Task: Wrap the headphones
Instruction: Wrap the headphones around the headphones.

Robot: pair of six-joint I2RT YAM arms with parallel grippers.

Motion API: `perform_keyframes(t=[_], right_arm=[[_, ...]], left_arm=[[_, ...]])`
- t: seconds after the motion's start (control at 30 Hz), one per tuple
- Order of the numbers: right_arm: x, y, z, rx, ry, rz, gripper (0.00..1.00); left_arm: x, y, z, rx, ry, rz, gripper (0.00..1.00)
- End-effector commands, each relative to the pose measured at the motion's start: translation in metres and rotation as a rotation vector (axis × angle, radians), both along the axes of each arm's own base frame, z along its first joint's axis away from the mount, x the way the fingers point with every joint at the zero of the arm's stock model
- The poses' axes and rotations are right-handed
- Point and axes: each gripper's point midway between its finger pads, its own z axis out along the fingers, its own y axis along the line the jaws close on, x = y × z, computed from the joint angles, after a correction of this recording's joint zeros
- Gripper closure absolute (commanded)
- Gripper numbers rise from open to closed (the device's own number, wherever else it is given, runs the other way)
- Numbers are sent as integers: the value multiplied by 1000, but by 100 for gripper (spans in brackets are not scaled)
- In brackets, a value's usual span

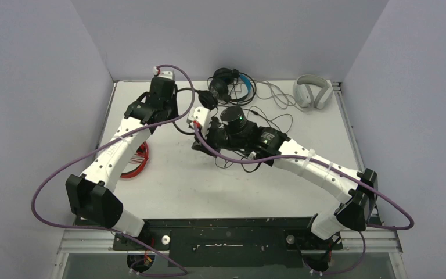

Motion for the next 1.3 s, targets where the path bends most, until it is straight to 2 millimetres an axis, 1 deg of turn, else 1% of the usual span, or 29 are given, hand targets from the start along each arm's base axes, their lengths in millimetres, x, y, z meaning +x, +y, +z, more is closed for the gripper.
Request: perform_keyframes(t=[0.0, 0.1, 0.2, 0.3, 0.47, 0.53, 0.57, 0.6, 0.67, 0.73, 0.77, 0.8, 0.83, 0.87, 0.9, 0.93, 1.0, 1.07, 1.13, 1.2, 1.27], right_arm=[[28, -51, -5, -182, -13, -86, 100], [44, -68, -10, -255, -51, -155, 100], [56, -78, -11, -291, -79, -217, 100], [66, -86, -11, -306, -103, -243, 100], [73, -94, -4, -350, -173, -229, 99], [88, -96, 1, -338, -232, -296, 100], [93, -97, 1, -327, -262, -320, 100], [98, -101, 10, -287, -306, -360, 100], [103, -104, 9, -241, -367, -387, 100], [113, -113, 10, -204, -424, -464, 99], [116, -117, 11, -184, -450, -487, 97], [119, -122, 9, -173, -469, -513, 91], [124, -129, 8, -154, -488, -550, 89], [127, -134, 1, -141, -493, -571, 89], [132, -137, 3, -111, -495, -590, 89], [135, -141, -3, -90, -481, -602, 89], [140, -142, -9, -34, -442, -596, 90], [140, -138, -14, 38, -390, -548, 89], [136, -135, -18, 115, -352, -507, 85], [130, -128, -19, 194, -324, -451, 80], [120, -120, -21, 259, -295, -382, 79]], left_arm=[[-11, 14, -3, 273, 32, -127, 100], [-25, 15, -13, 394, 99, -206, 100], [-36, 17, -17, 486, 141, -255, 100], [-46, 5, -20, 500, 148, -356, 100], [-59, -10, -28, 555, 180, -459, 100], [-66, -21, -32, 513, 190, -522, 100], [-70, -29, -33, 476, 193, -559, 100], [-74, -34, -34, 444, 195, -588, 100], [-84, -45, -36, 390, 211, -651, 100], [-92, -50, -35, 357, 218, -685, 100], [-95, -51, -34, 348, 223, -691, 100], [-97, -52, -33, 340, 227, -694, 100], [-100, -53, -32, 330, 232, -703, 100], [-103, -54, -31, 318, 235, -711, 100], [-107, -57, -28, 297, 234, -727, 100], [-111, -61, -25, 273, 227, -746, 100], [-119, -70, -19, 217, 215, -789, 100], [-125, -78, -10, 164, 199, -821, 100], [-131, -85, -1, 117, 185, -845, 100], [-135, -92, 10, 64, 170, -863, 100], [-139, -101, 20, 7, 162, -877, 100]])
